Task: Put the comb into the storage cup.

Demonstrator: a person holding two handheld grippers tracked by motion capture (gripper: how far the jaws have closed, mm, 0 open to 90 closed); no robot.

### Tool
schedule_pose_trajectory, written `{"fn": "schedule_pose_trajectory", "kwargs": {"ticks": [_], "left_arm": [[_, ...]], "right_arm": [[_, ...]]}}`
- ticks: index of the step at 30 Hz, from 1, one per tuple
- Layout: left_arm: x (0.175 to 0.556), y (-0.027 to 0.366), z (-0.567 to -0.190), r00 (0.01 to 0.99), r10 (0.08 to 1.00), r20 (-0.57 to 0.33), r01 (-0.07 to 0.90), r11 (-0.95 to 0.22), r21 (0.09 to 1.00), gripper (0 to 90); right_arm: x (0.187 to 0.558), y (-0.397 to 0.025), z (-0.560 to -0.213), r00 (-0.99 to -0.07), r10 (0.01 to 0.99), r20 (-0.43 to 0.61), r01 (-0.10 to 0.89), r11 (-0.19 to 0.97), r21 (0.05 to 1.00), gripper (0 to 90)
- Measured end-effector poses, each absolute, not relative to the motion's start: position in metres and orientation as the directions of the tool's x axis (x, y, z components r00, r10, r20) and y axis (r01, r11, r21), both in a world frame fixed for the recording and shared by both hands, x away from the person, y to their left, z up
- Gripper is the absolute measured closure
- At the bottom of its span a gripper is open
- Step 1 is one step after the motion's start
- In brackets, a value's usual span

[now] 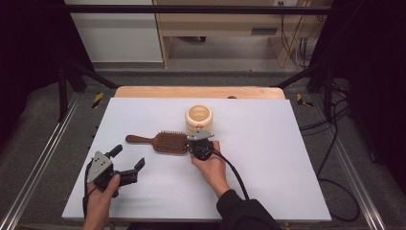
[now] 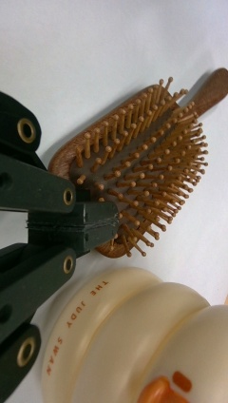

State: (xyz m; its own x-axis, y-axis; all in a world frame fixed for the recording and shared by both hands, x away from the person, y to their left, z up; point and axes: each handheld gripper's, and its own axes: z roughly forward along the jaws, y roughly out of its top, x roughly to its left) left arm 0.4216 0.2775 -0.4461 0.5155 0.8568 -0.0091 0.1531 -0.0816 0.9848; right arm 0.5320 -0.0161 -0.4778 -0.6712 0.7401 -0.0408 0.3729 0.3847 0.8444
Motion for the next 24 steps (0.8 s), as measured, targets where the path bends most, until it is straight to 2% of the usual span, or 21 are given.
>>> {"fn": "schedule_pose_trajectory", "kwargs": {"ticks": [24], "left_arm": [[0.423,0.278,-0.446,0.512,0.859,-0.015,0.160,-0.078,0.984,3.2]], "right_arm": [[0.546,0.000,-0.484,-0.605,0.795,-0.044,0.377,0.334,0.864,90.0]]}}
